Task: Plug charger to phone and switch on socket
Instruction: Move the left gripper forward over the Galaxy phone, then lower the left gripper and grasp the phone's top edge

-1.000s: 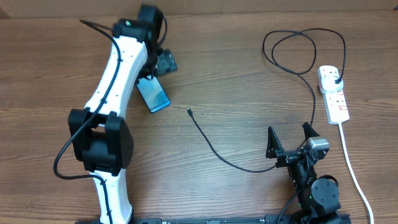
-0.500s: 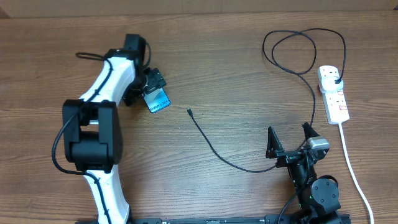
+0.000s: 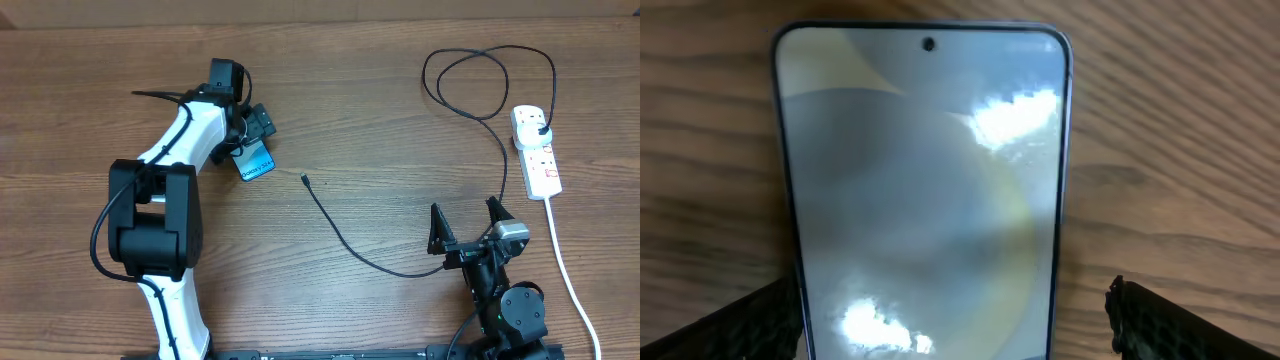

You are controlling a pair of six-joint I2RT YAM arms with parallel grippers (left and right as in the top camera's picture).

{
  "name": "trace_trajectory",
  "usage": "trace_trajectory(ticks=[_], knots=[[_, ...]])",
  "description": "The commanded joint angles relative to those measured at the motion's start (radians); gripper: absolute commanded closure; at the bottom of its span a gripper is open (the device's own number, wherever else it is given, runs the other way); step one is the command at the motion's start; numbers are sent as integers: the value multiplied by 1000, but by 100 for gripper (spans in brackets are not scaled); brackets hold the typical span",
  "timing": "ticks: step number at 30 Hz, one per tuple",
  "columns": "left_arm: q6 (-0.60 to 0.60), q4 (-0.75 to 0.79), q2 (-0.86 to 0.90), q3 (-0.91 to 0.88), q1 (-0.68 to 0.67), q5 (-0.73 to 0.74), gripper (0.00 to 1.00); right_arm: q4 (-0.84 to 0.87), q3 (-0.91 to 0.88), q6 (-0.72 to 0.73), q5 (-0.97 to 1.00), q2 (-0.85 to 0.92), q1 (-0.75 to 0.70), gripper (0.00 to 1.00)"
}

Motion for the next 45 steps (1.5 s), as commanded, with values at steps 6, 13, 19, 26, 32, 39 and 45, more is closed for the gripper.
trace_trajectory(ticks=[6, 13, 19, 26, 32, 39, 45], knots=[[-47, -5, 25, -44, -11, -15, 3, 6, -10, -3, 7, -9, -6, 0], [-23, 0, 28, -44, -13, -14, 9, 6, -10, -4, 7, -9, -6, 0], [-21, -5, 28, -44, -13, -14, 9, 6, -10, -4, 7, -9, -6, 0], [-1, -74, 27, -18, -13, -19, 0, 6, -10, -4, 7, -9, -6, 0], [24, -236, 27, 115, -14, -29, 0, 6, -10, -4, 7, -9, -6, 0], [25, -342, 28, 238, -30, -75, 0, 6, -10, -4, 7, -9, -6, 0], [24, -379, 28, 284, -66, -126, 0, 6, -10, -4, 7, -9, -6, 0]])
